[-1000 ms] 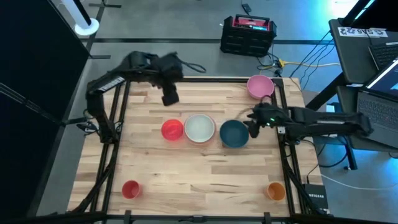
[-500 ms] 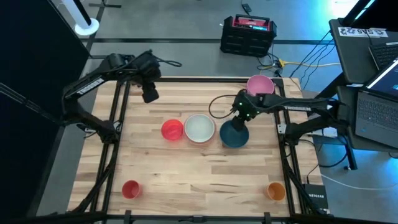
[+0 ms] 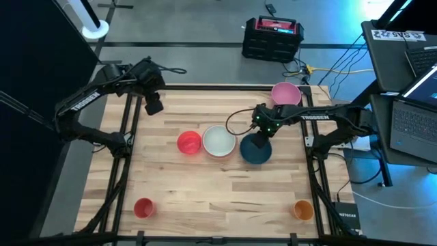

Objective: Nest bowls inside each other
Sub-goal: Stack the blue bowl on top of the gray bowl

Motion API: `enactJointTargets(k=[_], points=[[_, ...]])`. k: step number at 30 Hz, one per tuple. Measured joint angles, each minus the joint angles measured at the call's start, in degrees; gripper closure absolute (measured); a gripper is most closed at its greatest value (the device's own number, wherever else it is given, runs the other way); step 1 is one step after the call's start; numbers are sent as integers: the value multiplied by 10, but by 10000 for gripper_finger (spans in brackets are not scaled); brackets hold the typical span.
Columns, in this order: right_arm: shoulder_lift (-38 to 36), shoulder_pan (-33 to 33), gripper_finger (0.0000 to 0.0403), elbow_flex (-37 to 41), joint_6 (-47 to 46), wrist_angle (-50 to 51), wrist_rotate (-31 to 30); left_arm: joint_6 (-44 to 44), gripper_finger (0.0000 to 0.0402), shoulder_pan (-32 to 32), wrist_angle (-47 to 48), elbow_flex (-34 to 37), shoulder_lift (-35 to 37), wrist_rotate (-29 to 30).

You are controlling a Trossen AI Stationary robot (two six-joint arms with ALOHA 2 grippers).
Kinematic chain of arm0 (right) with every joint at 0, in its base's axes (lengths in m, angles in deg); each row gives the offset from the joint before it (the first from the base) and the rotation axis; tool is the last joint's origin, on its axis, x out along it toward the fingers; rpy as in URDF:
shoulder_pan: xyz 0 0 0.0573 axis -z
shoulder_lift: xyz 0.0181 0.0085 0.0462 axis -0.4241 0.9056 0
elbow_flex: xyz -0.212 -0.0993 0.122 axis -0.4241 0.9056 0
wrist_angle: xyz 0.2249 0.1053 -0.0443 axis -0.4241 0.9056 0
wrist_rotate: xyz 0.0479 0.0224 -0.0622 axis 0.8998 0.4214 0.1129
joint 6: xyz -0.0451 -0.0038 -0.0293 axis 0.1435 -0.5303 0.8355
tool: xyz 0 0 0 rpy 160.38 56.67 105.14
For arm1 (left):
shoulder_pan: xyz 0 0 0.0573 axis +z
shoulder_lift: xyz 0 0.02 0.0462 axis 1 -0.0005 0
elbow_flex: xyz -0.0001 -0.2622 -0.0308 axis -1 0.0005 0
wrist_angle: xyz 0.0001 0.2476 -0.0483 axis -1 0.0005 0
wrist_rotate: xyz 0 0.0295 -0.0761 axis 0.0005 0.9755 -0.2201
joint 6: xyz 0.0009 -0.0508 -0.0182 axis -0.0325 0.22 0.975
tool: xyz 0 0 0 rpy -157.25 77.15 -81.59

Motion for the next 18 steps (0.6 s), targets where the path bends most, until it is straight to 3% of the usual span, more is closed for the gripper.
enactJointTargets(k=[5, 11, 18], points=[[10, 0, 399, -26, 4, 23, 9, -20, 298, 9, -10, 12, 13, 0], [14, 0, 402, -179, 37, 68, 6, -22, 298, 10, -13, 12, 14, 0], [150, 3, 402, -312, 89, 55, 8, -43, 298, 10, -25, 12, 14, 0]])
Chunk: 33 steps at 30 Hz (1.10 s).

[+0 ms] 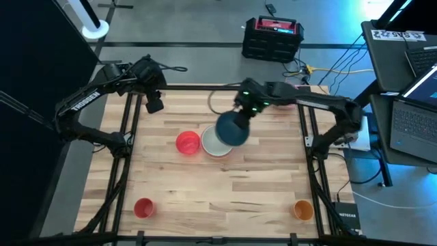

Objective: Nest bowls inside each other
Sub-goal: Stack the blue bowl on top of the gray bowl

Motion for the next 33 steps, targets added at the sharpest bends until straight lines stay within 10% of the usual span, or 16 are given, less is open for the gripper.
enactJointTargets(k=[20, 33], points=[[260, -18, 396, -190, 77, 84, 61, -15, 298, 0, -5, 0, 0, 0], [242, 23, 263, -189, 79, 129, 34, -21, 298, 0, 0, 0, 0, 0]])
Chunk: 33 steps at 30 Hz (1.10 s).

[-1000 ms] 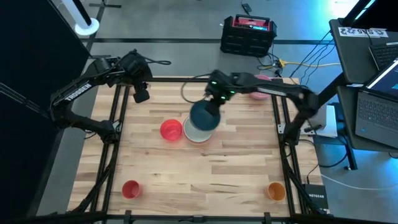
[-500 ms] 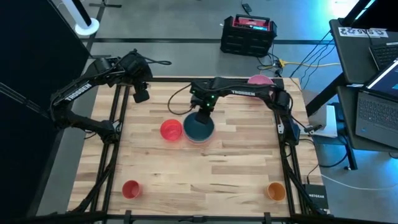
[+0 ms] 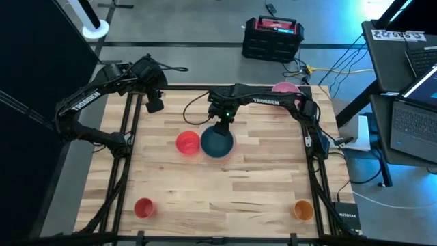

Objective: Nest bowls inside each other
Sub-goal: Stack the blue bowl on top of the gray bowl, then stack the pink bowl on top of the blue bowl

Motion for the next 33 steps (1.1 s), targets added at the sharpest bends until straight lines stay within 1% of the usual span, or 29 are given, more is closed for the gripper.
enactJointTargets(k=[15, 19, 21, 26, 33], points=[[-65, 138, 182, 35, 16, 102, -220, 13, 298, 0, 21, 0, 0, -1], [-63, 184, 182, 61, 2, 130, -236, 14, 298, 0, 21, 0, 1, -1], [-64, 198, 182, 71, -1, 138, -254, 15, 298, 0, 21, 0, 1, -1], [-67, 219, 182, 98, -15, 147, -274, 12, 298, 0, 20, 0, 1, -1], [-85, 226, 182, 154, -22, 116, -265, 6, 298, 1, 20, 0, 1, -1]])
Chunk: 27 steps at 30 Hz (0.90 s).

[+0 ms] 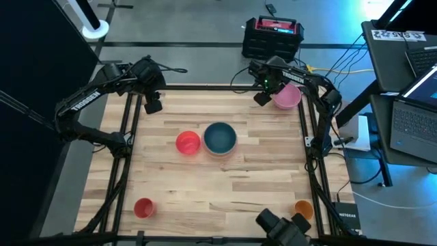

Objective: Nest bowls inside each other
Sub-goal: Stack the pink bowl on top of the blue bowl

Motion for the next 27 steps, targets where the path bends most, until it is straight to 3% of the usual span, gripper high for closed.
enactJointTargets(k=[14, 17, 22, 27], points=[[-29, 12, 191, 107, -11, -61, 14, -13, 298, 2, -2, 0, 0, 0], [-29, 12, 233, 113, -7, -78, 14, -13, 298, 2, -9, 0, 0, 0], [-29, 17, 381, 117, 20, -100, 50, -15, 298, 2, -17, 0, 0, 0], [-39, -46, 390, 76, 19, -85, 65, -16, 298, 2, -13, 0, 0, 0]])
